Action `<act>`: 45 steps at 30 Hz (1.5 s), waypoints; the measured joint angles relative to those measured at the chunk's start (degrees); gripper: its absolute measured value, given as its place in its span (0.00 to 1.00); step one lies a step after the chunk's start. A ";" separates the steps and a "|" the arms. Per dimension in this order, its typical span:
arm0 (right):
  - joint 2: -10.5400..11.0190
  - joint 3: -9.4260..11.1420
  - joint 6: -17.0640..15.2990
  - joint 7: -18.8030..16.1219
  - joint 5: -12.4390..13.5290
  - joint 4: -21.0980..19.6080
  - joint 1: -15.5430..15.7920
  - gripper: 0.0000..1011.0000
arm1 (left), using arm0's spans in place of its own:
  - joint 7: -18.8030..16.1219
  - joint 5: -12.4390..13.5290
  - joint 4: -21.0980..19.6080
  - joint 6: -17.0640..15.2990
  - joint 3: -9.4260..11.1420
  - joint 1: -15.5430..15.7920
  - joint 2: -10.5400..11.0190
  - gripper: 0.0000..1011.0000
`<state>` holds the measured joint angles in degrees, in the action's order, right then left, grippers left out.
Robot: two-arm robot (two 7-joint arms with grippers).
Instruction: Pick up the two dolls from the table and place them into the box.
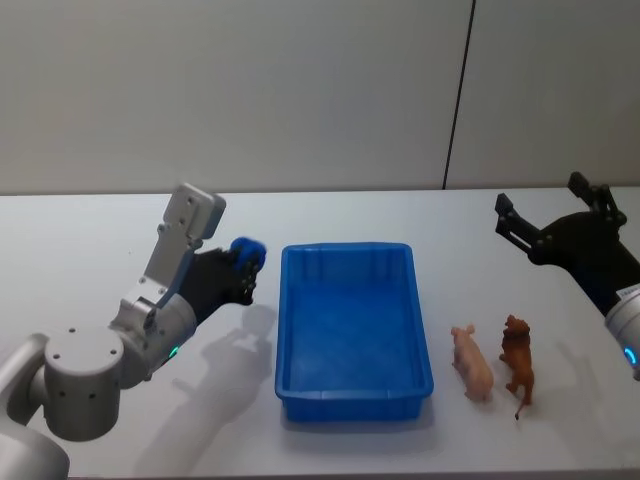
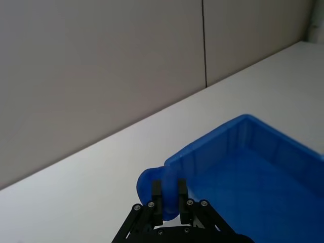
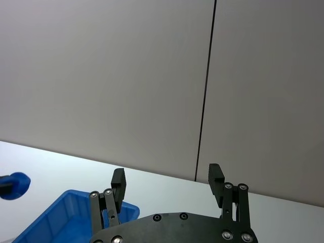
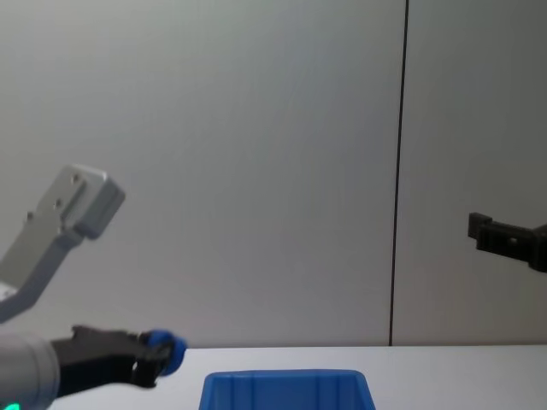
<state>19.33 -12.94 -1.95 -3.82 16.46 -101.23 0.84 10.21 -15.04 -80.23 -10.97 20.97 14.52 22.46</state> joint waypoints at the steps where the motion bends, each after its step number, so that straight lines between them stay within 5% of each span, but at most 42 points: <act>1: 0.00 0.00 0.00 0.00 0.00 0.00 0.00 0.99 | 0.56 -0.10 -0.15 0.41 -0.03 0.08 0.00 0.18; 13: 0.00 0.00 0.00 0.00 0.00 0.00 0.00 0.99 | 9.46 -2.24 -0.93 4.47 -0.17 1.85 -0.65 0.11; 16: 0.00 0.00 0.00 0.00 0.00 0.00 0.00 0.99 | 11.41 -2.76 -0.73 4.97 -0.11 2.28 -0.88 0.16; 32: 0.00 0.00 0.00 0.00 0.00 0.00 0.00 0.99 | 23.85 -5.61 2.29 5.28 0.68 5.23 -2.44 0.69; 42: 0.00 0.00 0.00 0.00 0.00 0.00 0.00 0.99 | 22.31 -5.61 1.79 4.88 0.73 4.71 -2.06 0.98; 45: 0.00 0.00 0.00 0.00 0.00 0.00 0.00 0.99 | 21.03 -5.48 1.35 4.87 0.72 4.31 -1.85 0.99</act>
<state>19.33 -12.94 -1.95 -3.82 16.46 -101.23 0.84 31.24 -20.51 -78.88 -6.10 21.69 18.83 20.61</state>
